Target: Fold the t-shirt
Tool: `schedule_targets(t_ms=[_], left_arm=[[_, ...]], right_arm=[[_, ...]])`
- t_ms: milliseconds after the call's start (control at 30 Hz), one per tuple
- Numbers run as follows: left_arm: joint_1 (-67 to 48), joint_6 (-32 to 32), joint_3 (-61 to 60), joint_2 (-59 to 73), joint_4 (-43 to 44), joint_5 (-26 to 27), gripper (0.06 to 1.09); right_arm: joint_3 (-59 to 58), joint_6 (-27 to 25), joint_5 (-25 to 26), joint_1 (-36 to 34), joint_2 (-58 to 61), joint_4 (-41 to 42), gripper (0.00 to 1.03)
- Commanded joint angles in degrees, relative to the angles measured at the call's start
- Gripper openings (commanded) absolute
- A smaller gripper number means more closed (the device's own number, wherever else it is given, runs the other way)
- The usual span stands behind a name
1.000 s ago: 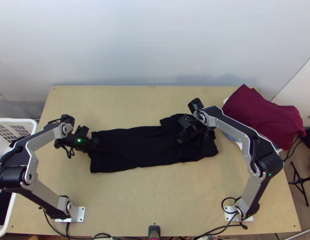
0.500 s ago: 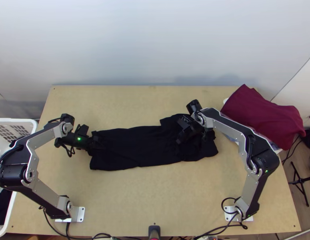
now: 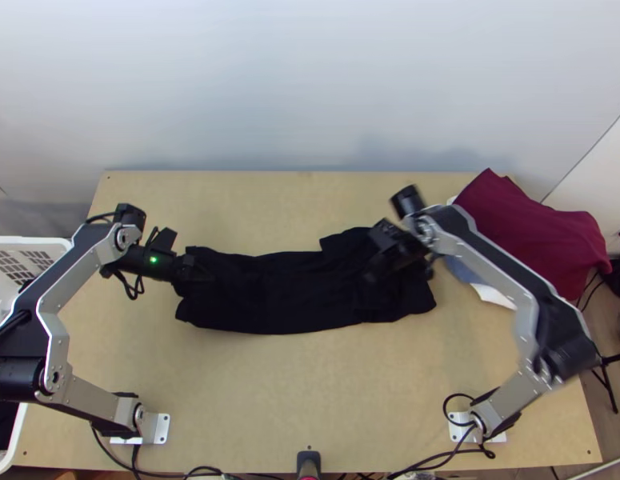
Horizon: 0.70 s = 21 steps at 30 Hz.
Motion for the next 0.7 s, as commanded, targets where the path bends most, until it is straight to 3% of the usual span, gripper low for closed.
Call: schedule_targets(t_ms=[0, 267, 367, 567, 667], left_arm=[[-4.98, -1.01, 7.02, -0.95, -5.23, 0.53, 0.10], [-19.92, -11.29, 24.77, 8.72, -7.34, 2.90, 0.10], [-24.76, -11.73, 35.14, 15.40, -9.45, 3.17, 0.10], [-32.49, -22.63, 52.63, 28.94, -7.78, 7.74, 0.10], [-36.71, -24.56, 59.22, 34.03, -6.46, 8.26, 0.10]], right_arm=[[-0.06, -1.53, -0.48, -5.33, -9.90, -7.65, 0.03], [-6.39, -1.53, -0.39, -12.98, -17.28, -8.26, 0.03], [-9.29, -1.62, -0.39, -13.24, -19.48, -8.26, 0.03], [-12.80, -0.21, -0.39, -13.24, -23.17, -8.26, 0.03], [-14.47, 0.84, -0.22, -13.50, -25.37, -8.26, 0.03]])
